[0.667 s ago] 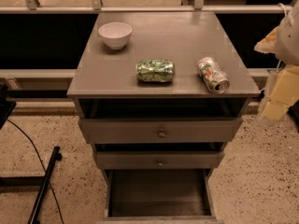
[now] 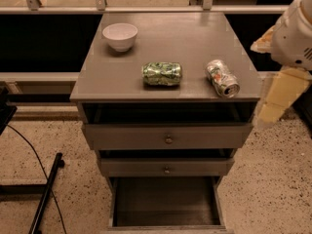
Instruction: Place green can into bottom drawer
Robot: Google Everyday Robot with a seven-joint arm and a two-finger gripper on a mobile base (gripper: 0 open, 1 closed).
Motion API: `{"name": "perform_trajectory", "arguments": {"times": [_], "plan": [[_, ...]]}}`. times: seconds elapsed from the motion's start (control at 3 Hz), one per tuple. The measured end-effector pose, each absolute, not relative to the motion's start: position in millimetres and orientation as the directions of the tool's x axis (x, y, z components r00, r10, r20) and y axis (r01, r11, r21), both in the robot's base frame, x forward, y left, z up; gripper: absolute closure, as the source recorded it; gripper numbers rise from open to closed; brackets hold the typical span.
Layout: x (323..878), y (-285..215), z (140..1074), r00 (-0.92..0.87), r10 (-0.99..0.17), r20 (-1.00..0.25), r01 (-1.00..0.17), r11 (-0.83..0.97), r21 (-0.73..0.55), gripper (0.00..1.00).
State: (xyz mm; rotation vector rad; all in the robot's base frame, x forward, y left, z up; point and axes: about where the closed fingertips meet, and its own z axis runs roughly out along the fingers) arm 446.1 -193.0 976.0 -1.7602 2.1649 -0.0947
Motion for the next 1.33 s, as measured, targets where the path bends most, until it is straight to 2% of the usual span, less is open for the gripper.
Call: {"name": "perform_trajectory", "arguments": {"times": [0.67, 1.33], "plan": [[501.7, -108.7, 970.3, 0.038, -0.976, -0.214, -0.951, 0.031, -0.308, 0.00], [558.7, -40.1, 931.8, 0.173, -0.960, -0.220, -0.959, -0.114, -0.258, 0.00]]}}
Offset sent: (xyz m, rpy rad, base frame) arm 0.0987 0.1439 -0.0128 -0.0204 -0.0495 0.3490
